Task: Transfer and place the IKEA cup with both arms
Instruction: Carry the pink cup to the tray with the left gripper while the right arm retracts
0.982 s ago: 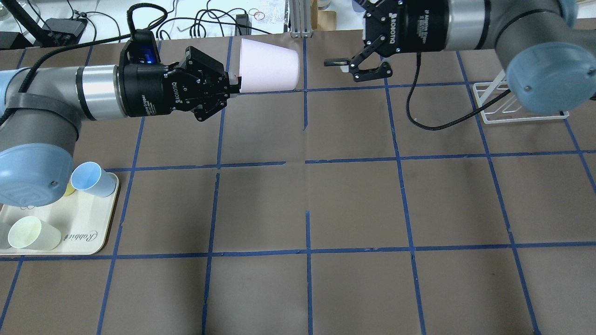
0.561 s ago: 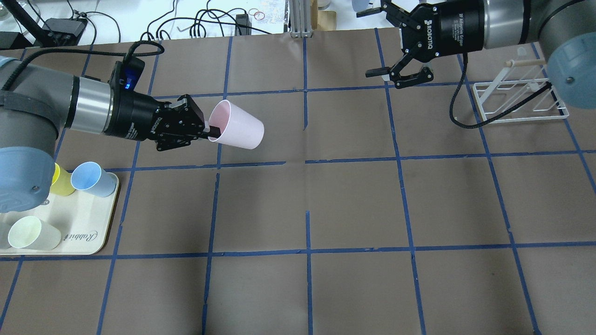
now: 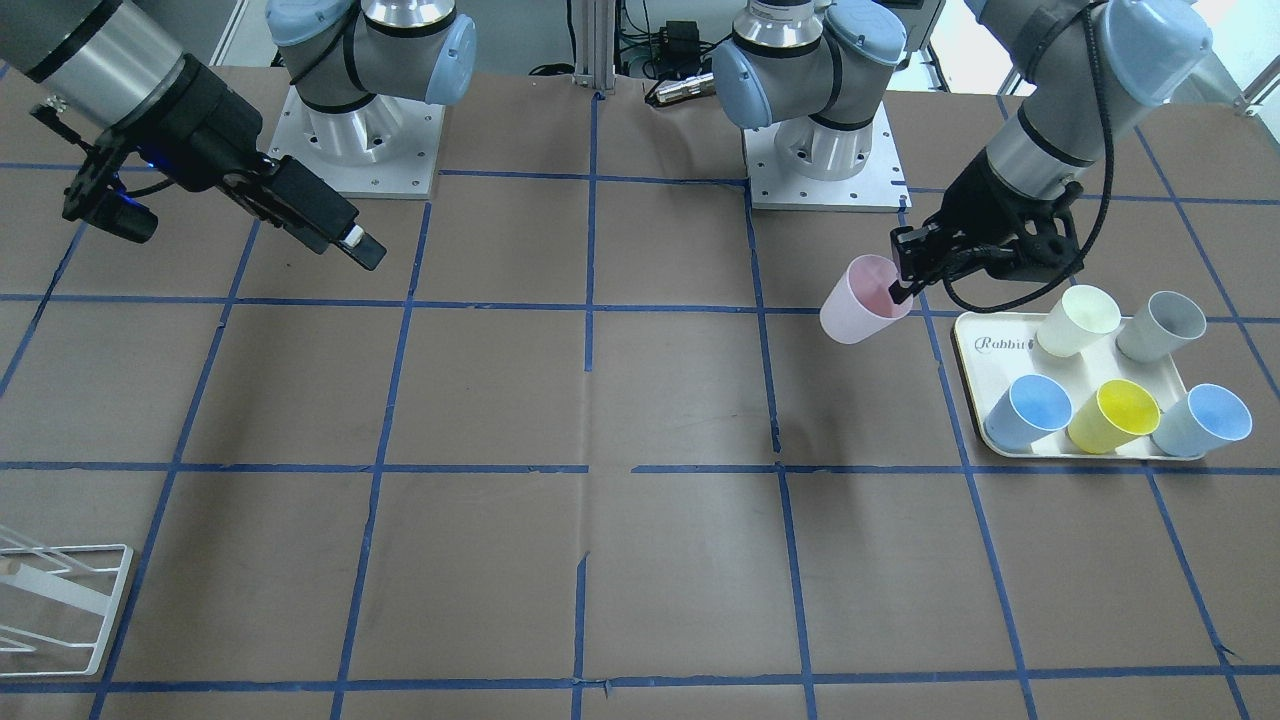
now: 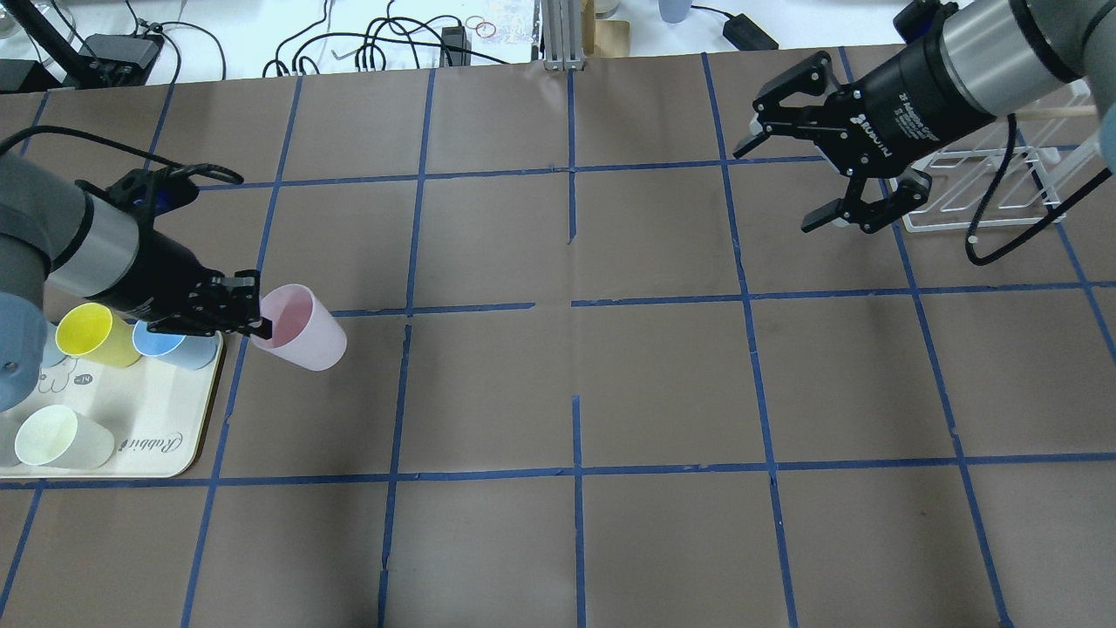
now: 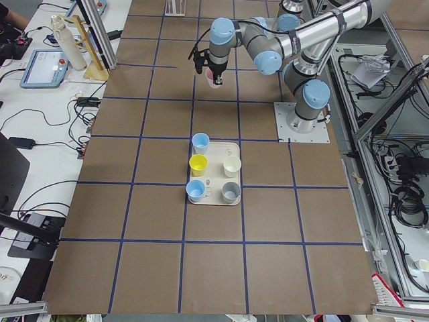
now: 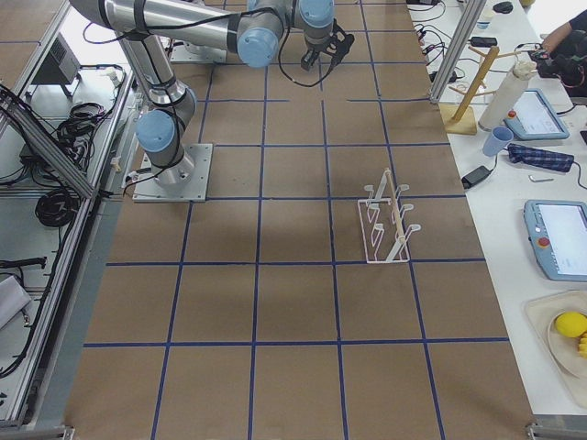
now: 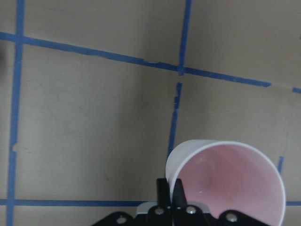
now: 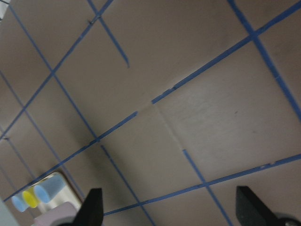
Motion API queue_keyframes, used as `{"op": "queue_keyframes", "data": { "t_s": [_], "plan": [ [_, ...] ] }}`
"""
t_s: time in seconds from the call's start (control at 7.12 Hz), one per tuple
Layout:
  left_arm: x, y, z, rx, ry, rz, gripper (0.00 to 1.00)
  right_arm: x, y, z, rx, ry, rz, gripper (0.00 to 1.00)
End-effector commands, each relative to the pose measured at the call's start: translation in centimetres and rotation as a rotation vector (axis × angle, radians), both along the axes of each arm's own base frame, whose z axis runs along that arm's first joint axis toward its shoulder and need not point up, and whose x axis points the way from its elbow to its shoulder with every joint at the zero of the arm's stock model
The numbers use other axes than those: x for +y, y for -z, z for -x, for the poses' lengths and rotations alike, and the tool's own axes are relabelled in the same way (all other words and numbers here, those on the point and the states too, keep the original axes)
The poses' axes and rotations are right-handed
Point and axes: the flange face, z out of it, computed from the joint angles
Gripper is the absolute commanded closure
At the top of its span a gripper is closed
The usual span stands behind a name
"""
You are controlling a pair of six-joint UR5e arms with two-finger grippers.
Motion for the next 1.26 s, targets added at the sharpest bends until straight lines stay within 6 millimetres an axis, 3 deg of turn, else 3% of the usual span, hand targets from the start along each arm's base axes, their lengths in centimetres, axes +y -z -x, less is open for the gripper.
{"op": "queue_keyframes", "data": {
  "t_s": [0.0,0.28,0.42,0.56,0.7,1.12],
  "plan": [
    [3.0,2.0,-7.9,-0.041,0.094,-0.003,1.0,2.9,-0.8,-2.3,0.331,-0.112,-0.006,0.0],
    [6.5,3.4,-15.4,-0.04,0.116,0.007,1.0,4.7,-0.3,-5.0,0.52,-0.24,-0.034,0.0],
    [7.2,4.8,-17.5,-0.08,0.17,0.05,1.0,4.7,-0.3,-5.0,0.524,-0.296,-0.023,0.0],
    [8.1,6.2,-17.5,-0.083,0.165,0.053,1.0,4.3,0.1,-5.1,0.52,-0.393,0.002,0.0],
    [8.1,7.4,-17.9,-0.103,0.179,0.068,1.0,4.1,-0.1,-4.6,0.516,-0.382,0.005,0.0],
    [7.4,8.5,-20.0,-0.131,0.208,0.09,1.0,3.5,-0.1,-1.8,0.511,-0.379,-0.009,0.0]
  ]
}}
